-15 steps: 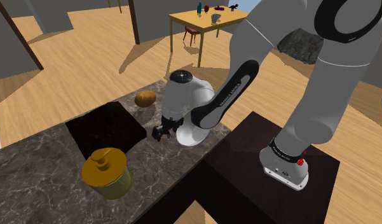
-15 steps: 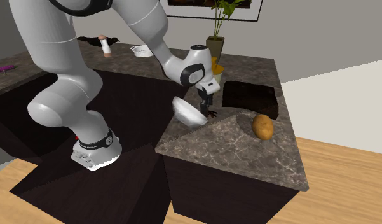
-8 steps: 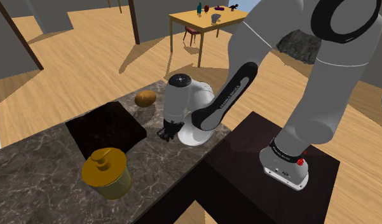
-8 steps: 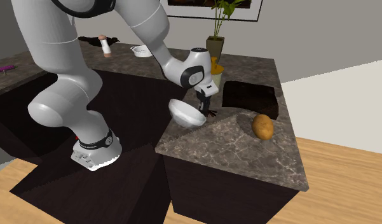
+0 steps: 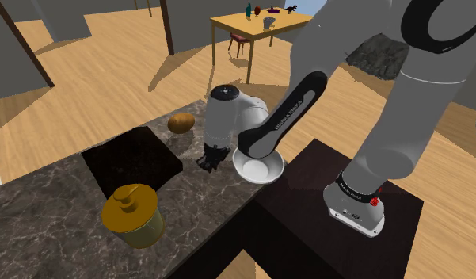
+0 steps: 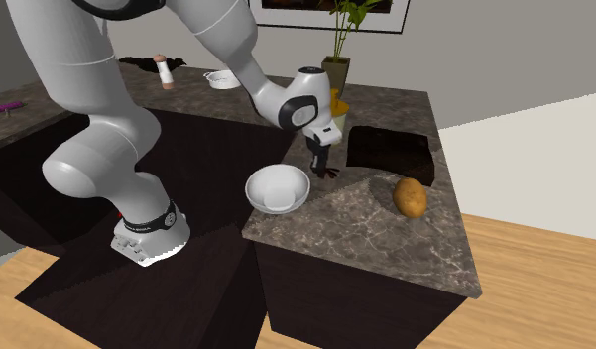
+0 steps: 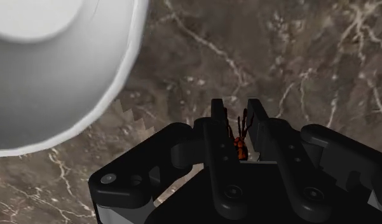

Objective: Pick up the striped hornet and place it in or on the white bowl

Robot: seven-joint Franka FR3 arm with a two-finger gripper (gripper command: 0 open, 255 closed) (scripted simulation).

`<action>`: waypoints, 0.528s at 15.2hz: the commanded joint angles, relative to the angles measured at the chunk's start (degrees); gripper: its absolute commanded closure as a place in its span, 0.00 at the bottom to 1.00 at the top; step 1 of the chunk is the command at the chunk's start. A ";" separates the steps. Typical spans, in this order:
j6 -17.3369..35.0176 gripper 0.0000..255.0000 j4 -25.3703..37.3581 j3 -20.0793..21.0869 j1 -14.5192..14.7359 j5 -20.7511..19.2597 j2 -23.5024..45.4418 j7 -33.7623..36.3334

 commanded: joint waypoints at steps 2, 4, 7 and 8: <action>-2.04 1.00 0.13 1.36 -0.80 3.22 -2.31 -2.32; -3.40 1.00 0.23 2.05 -1.20 5.32 -3.90 -3.87; -5.53 1.00 0.51 2.77 -1.59 8.26 -6.23 -6.06; -6.25 1.00 0.64 2.93 -1.66 9.18 -6.98 -6.74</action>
